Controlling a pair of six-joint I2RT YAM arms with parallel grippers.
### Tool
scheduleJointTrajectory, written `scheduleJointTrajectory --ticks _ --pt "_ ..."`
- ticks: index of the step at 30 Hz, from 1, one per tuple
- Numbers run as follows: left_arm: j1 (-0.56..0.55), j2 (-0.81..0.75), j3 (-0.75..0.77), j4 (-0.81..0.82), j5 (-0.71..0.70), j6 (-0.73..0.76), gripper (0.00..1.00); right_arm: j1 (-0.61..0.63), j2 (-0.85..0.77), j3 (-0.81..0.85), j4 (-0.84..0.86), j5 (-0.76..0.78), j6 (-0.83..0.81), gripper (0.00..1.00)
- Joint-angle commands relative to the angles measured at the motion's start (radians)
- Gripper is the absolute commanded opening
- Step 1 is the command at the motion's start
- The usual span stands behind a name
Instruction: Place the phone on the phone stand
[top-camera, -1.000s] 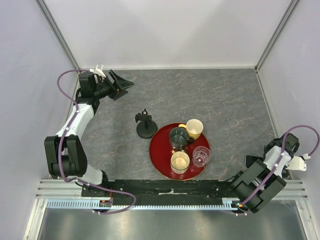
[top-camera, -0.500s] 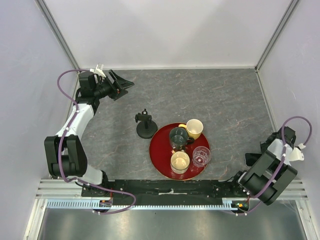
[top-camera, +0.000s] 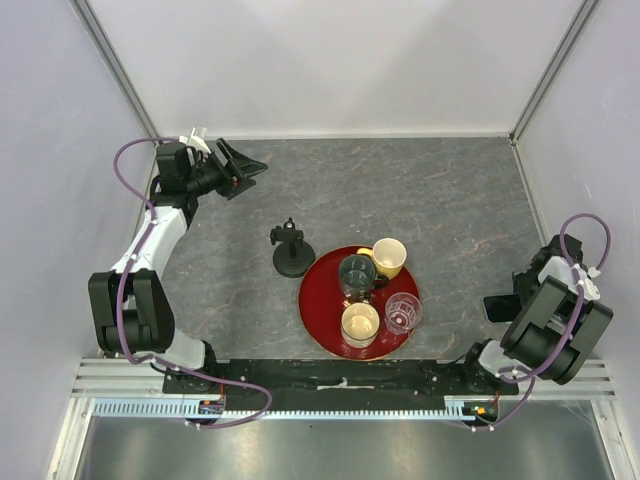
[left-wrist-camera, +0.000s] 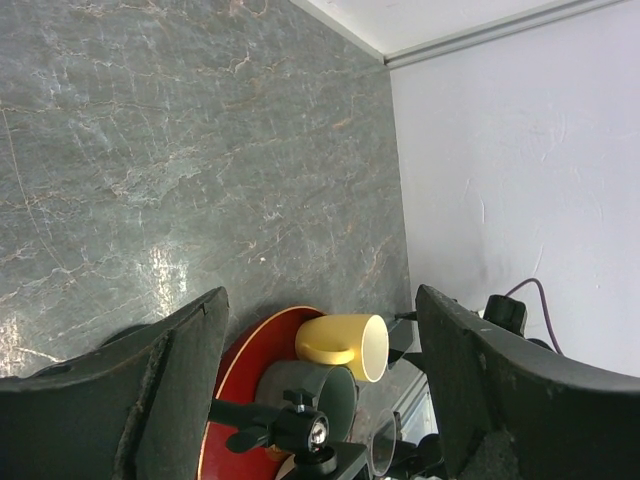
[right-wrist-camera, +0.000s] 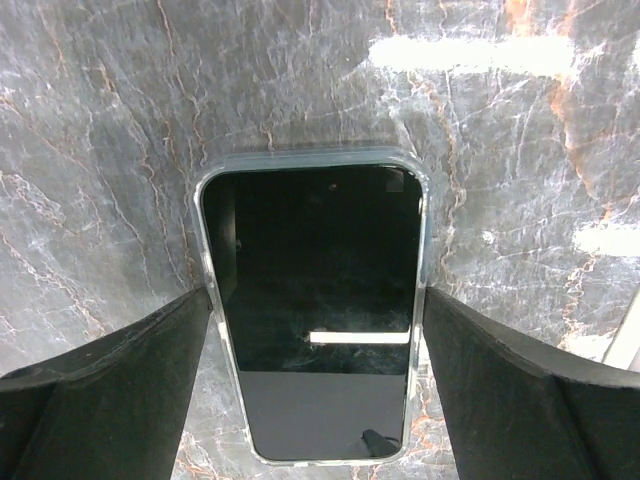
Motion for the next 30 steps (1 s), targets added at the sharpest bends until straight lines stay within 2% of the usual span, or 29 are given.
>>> scheduleJointTrajectory --ticks 1,5,8,9,11,12,14,19,24,25,29,30 --pt "0.005 0.002 0.040 0.012 0.023 -0.014 0.81 0.005 0.052 -0.021 -0.025 -0.027 0.030 0.91" --pt "0.005 -0.002 0.044 -0.016 0.015 -0.001 0.81 0.005 0.037 -0.012 -0.041 -0.019 0.035 0.74" --pt "0.007 -0.002 0.044 -0.019 0.011 0.000 0.81 0.006 0.032 0.023 -0.081 0.002 0.023 0.48" --pt "0.007 -0.001 0.047 -0.019 0.015 -0.009 0.81 0.006 0.032 0.032 -0.095 0.016 0.018 0.31" --pt "0.007 -0.004 0.048 -0.009 0.034 -0.017 0.81 0.006 0.031 0.052 -0.126 0.044 0.010 0.19" --pt "0.008 -0.007 0.043 -0.006 0.034 -0.017 0.81 0.006 0.027 0.056 -0.130 0.045 0.007 0.08" --pt "0.007 -0.019 0.038 -0.005 0.017 -0.011 0.81 0.006 0.009 0.062 -0.135 0.030 0.006 0.00" --pt "0.007 -0.014 0.043 -0.019 0.009 0.002 0.80 0.009 -0.092 0.066 -0.137 -0.022 0.009 0.00" --pt "0.005 -0.018 0.044 -0.011 0.021 -0.003 0.80 0.017 -0.296 0.036 -0.088 -0.007 0.004 0.00" --pt "0.005 -0.024 0.043 -0.008 0.018 0.000 0.80 0.016 -0.360 0.002 -0.033 -0.023 -0.014 0.00" --pt "0.002 -0.022 0.043 -0.002 0.023 -0.001 0.80 0.017 -0.521 -0.087 0.118 -0.178 -0.097 0.00" --pt "0.001 -0.024 0.043 0.001 0.027 -0.004 0.80 0.017 -0.551 -0.116 0.152 -0.268 -0.132 0.00"
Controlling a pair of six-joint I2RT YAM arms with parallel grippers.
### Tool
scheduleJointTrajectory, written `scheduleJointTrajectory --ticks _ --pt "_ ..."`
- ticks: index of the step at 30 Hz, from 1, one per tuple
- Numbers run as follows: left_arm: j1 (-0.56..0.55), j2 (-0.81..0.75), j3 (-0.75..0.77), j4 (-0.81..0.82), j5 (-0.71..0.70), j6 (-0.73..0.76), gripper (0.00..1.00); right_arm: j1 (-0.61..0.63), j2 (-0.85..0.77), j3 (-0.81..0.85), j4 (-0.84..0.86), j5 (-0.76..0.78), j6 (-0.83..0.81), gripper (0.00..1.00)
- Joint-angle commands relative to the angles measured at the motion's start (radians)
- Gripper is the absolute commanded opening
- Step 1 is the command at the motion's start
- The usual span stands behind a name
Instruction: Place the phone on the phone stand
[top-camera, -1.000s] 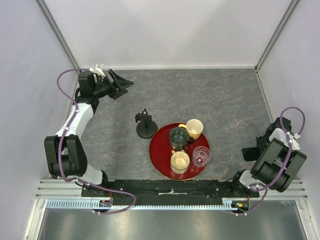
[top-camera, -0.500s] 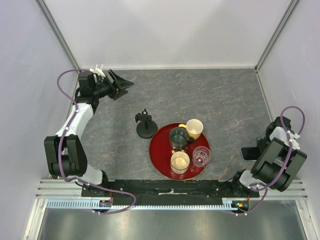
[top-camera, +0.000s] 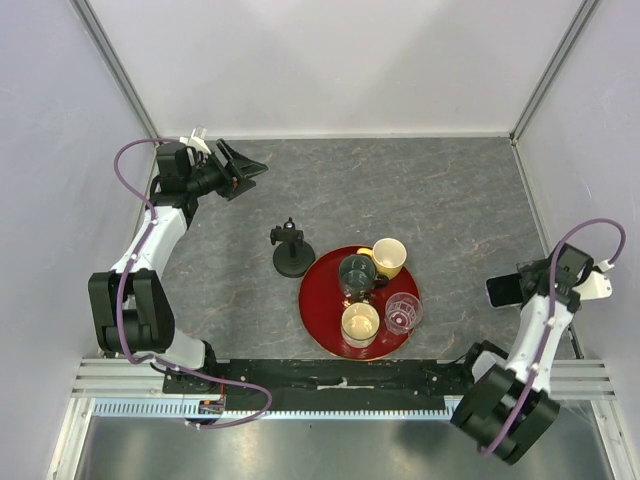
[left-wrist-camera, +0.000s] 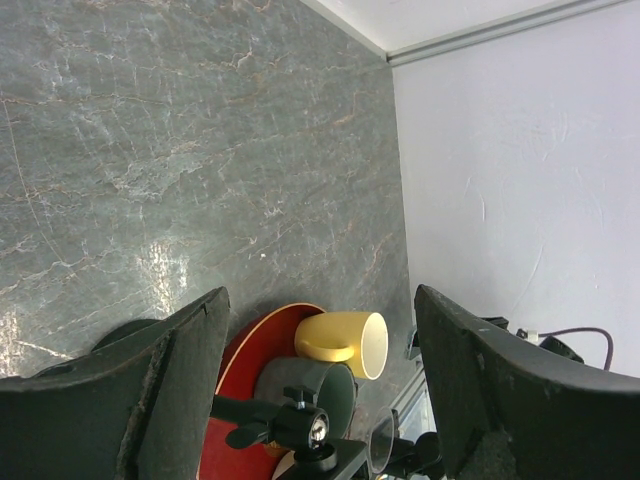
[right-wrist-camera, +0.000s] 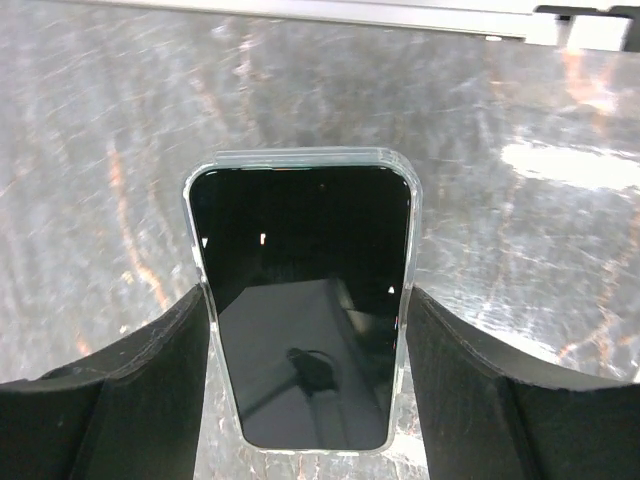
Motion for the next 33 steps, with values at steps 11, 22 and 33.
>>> scheduleJointTrajectory --ticks 11,22,33 --pt "-0.113 -0.116 0.017 0.210 0.132 0.040 0.81 0.130 -0.352 -0.055 0.537 -0.567 -0.169 0.00" --pt "-0.386 -0.304 -0.027 0.233 0.086 0.222 0.84 0.216 -0.289 0.018 0.540 -0.646 -0.166 0.00" --pt "-0.554 -0.309 -0.041 0.227 0.042 0.273 0.88 0.415 -0.305 0.139 0.598 -0.656 0.038 0.00"
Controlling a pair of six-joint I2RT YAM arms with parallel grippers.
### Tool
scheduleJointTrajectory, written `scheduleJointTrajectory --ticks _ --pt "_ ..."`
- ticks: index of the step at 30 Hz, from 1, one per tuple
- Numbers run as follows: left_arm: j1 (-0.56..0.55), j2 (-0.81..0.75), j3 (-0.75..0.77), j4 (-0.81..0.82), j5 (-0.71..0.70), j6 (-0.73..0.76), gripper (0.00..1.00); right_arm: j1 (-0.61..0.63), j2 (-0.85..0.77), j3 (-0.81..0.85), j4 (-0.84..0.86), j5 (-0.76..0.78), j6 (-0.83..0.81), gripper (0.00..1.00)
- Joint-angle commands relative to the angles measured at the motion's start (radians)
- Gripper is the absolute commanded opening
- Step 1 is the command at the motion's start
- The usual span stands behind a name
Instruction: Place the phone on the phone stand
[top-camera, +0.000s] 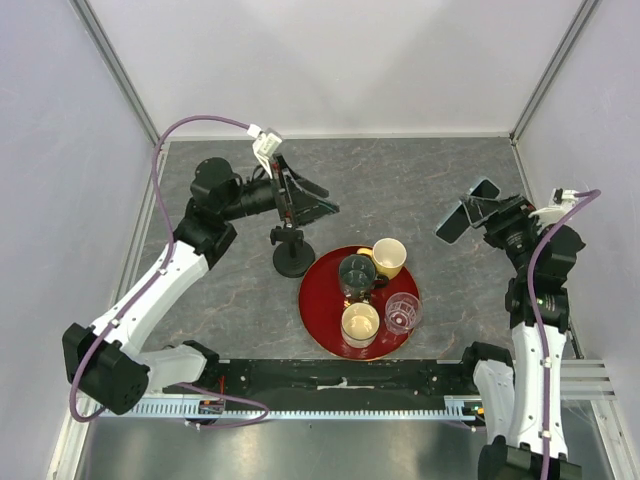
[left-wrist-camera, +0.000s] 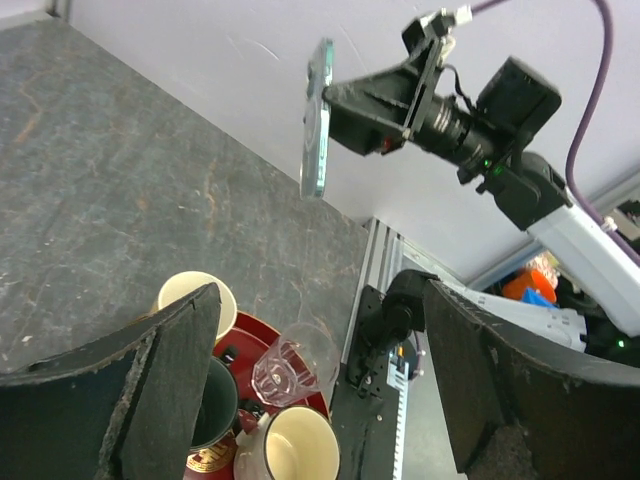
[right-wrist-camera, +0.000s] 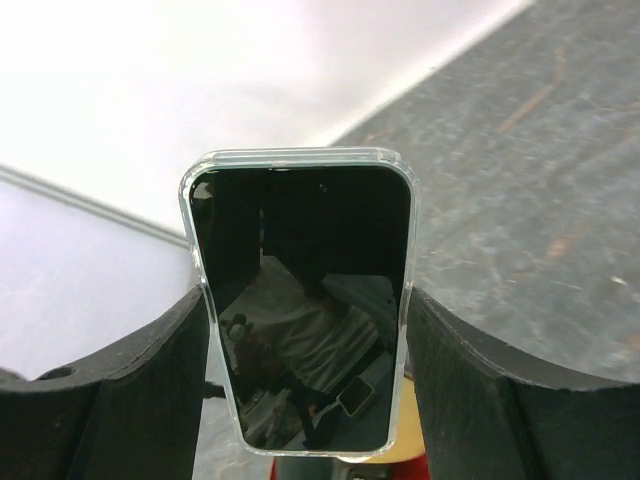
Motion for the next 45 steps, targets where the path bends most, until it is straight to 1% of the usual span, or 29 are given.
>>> scheduleJointTrajectory --ticks 1,3,5,7,8,10,12,14,15,16,17,18,19,21,22,24,25,28,30,31,33,35,39,40,45 --pt "-0.072 -0.008 -0.018 0.018 -0.052 0.071 0.90 0.092 -0.011 0.093 0.137 -0.005 0.137 0.00" --pt "-0.112 -0.017 -0.028 0.018 -0.108 0.077 0.92 0.132 -0.004 0.116 0.137 0.015 0.154 0.00" --pt "-0.155 -0.026 -0.040 0.009 -0.149 0.092 0.93 0.201 -0.004 0.137 0.113 0.082 0.174 0.00" --pt "-0.182 -0.040 -0.051 -0.006 -0.223 0.118 0.94 0.270 -0.001 0.151 0.085 0.139 0.199 0.00" --pt "-0.211 -0.043 -0.055 -0.011 -0.247 0.130 0.94 0.281 0.001 0.163 0.045 0.206 0.208 0.00" --pt "-0.238 -0.058 -0.066 -0.020 -0.322 0.161 0.94 0.367 0.016 0.177 -0.007 0.269 0.225 0.00" --pt "-0.270 -0.066 -0.080 -0.019 -0.408 0.176 0.95 0.413 0.047 0.194 -0.067 0.340 0.255 0.00" --pt "-0.297 -0.077 -0.098 -0.011 -0.450 0.199 0.95 0.494 0.061 0.186 -0.075 0.390 0.300 0.00" --pt "-0.308 -0.080 -0.103 -0.010 -0.483 0.209 0.95 0.525 0.064 0.180 -0.070 0.456 0.321 0.00" --pt "-0.316 -0.083 -0.114 -0.008 -0.500 0.224 0.95 0.592 0.065 0.174 -0.066 0.490 0.338 0.00" --pt "-0.334 -0.086 -0.118 -0.006 -0.523 0.230 0.95 0.629 0.065 0.163 -0.053 0.522 0.353 0.00" --pt "-0.343 -0.087 -0.123 -0.005 -0.557 0.238 0.95 0.666 0.073 0.162 -0.055 0.597 0.395 0.00" --pt "-0.350 -0.087 -0.129 -0.005 -0.574 0.252 0.95 0.739 0.082 0.163 -0.055 0.628 0.412 0.00" --pt "-0.365 -0.086 -0.134 -0.003 -0.609 0.264 0.95 0.818 0.119 0.174 -0.065 0.696 0.474 0.00" --pt "-0.368 -0.089 -0.135 -0.005 -0.614 0.272 0.95 0.896 0.131 0.177 -0.065 0.763 0.504 0.00" --pt "-0.373 -0.078 -0.134 -0.010 -0.619 0.276 0.94 0.976 0.165 0.177 -0.046 0.824 0.539 0.00" --pt "-0.371 -0.075 -0.131 -0.016 -0.616 0.278 0.94 1.045 0.177 0.182 -0.036 0.890 0.559 0.00" --pt "-0.373 -0.060 -0.118 -0.039 -0.619 0.276 0.89 1.152 0.226 0.217 -0.030 0.982 0.577 0.00" --pt "-0.374 -0.034 -0.092 -0.065 -0.611 0.276 0.84 1.209 0.245 0.229 -0.021 1.015 0.590 0.00" --pt "-0.374 -0.023 -0.082 -0.092 -0.606 0.276 0.79 1.225 0.246 0.229 -0.001 1.047 0.591 0.00" --pt "-0.373 0.000 -0.053 -0.121 -0.591 0.276 0.77 1.258 0.243 0.234 -0.003 1.078 0.588 0.00" --pt "-0.373 0.003 -0.048 -0.128 -0.568 0.278 0.77 1.266 0.234 0.235 -0.009 1.101 0.585 0.00" --pt "-0.374 -0.012 -0.060 -0.106 -0.531 0.273 0.79 1.266 0.211 0.228 -0.022 1.124 0.584 0.00" --pt "-0.374 -0.015 -0.065 -0.100 -0.527 0.272 0.81 1.266 0.197 0.226 -0.035 1.128 0.585 0.00" --pt "-0.374 -0.049 -0.107 -0.030 -0.499 0.269 0.86 1.266 0.142 0.219 -0.069 1.185 0.581 0.00"
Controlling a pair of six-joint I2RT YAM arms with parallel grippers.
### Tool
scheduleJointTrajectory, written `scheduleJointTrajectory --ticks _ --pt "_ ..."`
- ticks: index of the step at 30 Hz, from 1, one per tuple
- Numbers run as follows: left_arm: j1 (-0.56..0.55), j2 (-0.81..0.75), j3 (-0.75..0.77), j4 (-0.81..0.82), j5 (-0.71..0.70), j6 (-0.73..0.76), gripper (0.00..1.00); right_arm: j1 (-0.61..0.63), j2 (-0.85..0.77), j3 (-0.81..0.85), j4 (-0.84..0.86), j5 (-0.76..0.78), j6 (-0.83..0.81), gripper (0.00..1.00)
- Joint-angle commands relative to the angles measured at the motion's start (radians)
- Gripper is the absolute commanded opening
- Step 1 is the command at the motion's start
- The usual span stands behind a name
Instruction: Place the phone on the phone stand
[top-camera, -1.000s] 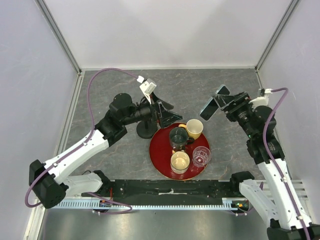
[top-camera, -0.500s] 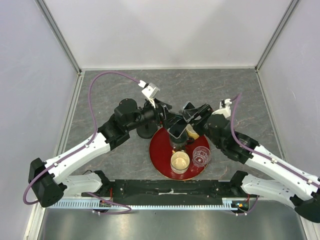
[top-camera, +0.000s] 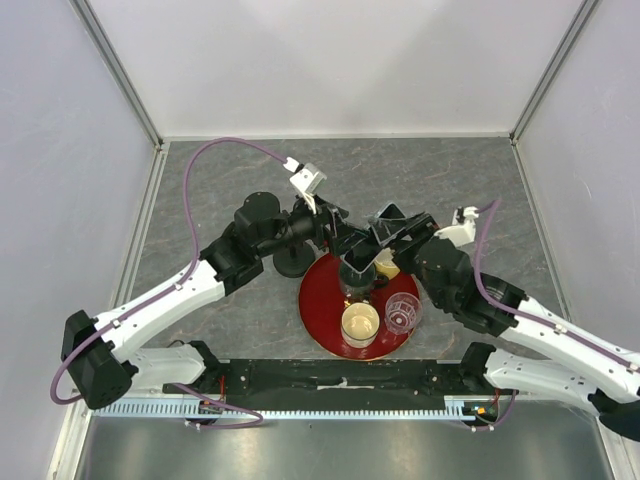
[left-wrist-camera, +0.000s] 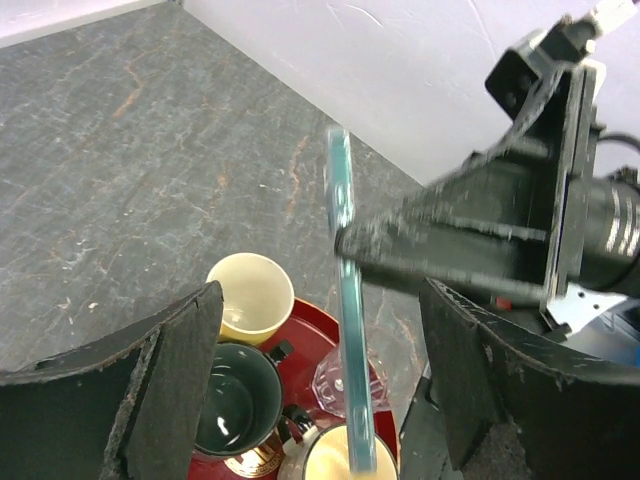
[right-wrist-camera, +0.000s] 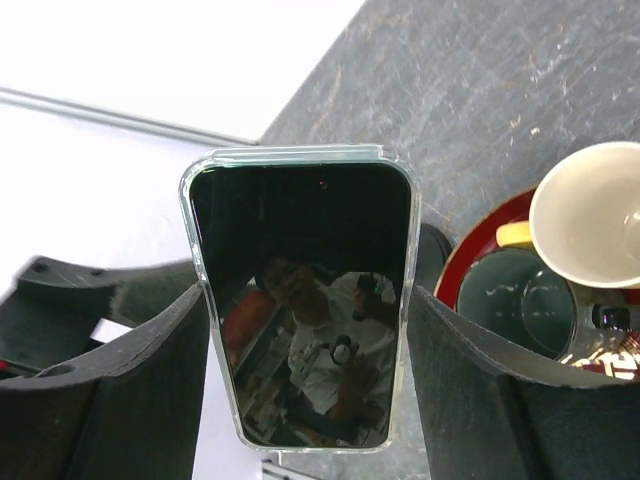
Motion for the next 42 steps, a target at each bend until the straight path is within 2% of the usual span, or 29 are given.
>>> scheduleJointTrajectory --ticks 1,6,11,15,16,21,24,25,26,27,28,29,31,32,33,37,40,42 --pt "-0.006 -0.048 -0.034 0.057 0.070 0.031 0.86 -0.001 -0.092 0.064 0.091 0.111 0.034 0.00" --pt "-0.008 -0.035 -0.042 0.081 0.113 0.019 0.86 0.000 -0.128 0.065 0.097 0.097 0.033 0.00" --pt "-0.009 0.007 -0.032 0.085 0.159 -0.009 0.82 0.010 -0.042 0.070 0.197 -0.030 0.054 0.00" --pt "-0.011 0.011 -0.028 0.065 0.129 0.008 0.71 0.081 0.015 0.079 0.247 -0.003 0.051 0.00" --pt "-0.014 0.013 -0.023 0.045 0.110 0.014 0.66 0.091 0.017 0.081 0.246 0.012 0.048 0.00" --pt "-0.014 0.028 0.007 0.010 0.122 0.021 0.54 0.117 -0.023 0.079 0.227 0.088 0.025 0.00" --pt "-0.014 0.045 0.026 0.004 0.170 0.013 0.36 0.119 -0.039 0.082 0.229 0.080 0.010 0.00" --pt "-0.014 0.056 0.033 -0.004 0.196 0.014 0.19 0.119 -0.036 0.085 0.237 0.072 -0.002 0.00" --pt "-0.014 0.059 0.050 -0.025 0.202 0.024 0.10 0.120 -0.032 0.088 0.243 0.065 -0.025 0.00" --pt "-0.014 0.059 0.056 -0.030 0.204 0.025 0.04 0.119 -0.025 0.100 0.261 0.048 -0.083 0.04" --pt "-0.014 0.051 0.058 -0.034 0.193 0.028 0.02 0.119 -0.020 0.113 0.255 0.043 -0.116 0.12" --pt "-0.014 0.042 0.049 -0.033 0.187 0.031 0.02 0.120 -0.016 0.128 0.240 0.043 -0.145 0.36" --pt "-0.014 0.016 0.034 -0.002 0.165 0.031 0.02 0.120 0.003 0.177 0.171 0.048 -0.252 0.66" --pt "-0.014 -0.017 0.009 0.011 0.158 0.030 0.02 0.120 0.009 0.192 0.145 0.049 -0.284 0.95" --pt "-0.012 -0.033 -0.002 0.043 0.152 0.027 0.02 0.119 0.017 0.218 0.093 0.054 -0.370 0.98" --pt "-0.012 -0.107 -0.045 0.082 0.112 0.013 0.02 0.117 0.021 0.286 0.028 0.002 -0.629 0.98" --pt "-0.009 -0.148 -0.055 0.087 0.081 0.019 0.02 0.117 0.026 0.328 -0.042 -0.006 -0.779 0.98" --pt "-0.005 -0.172 -0.059 0.087 0.063 0.024 0.02 0.117 0.020 0.317 -0.093 0.017 -0.824 0.98"
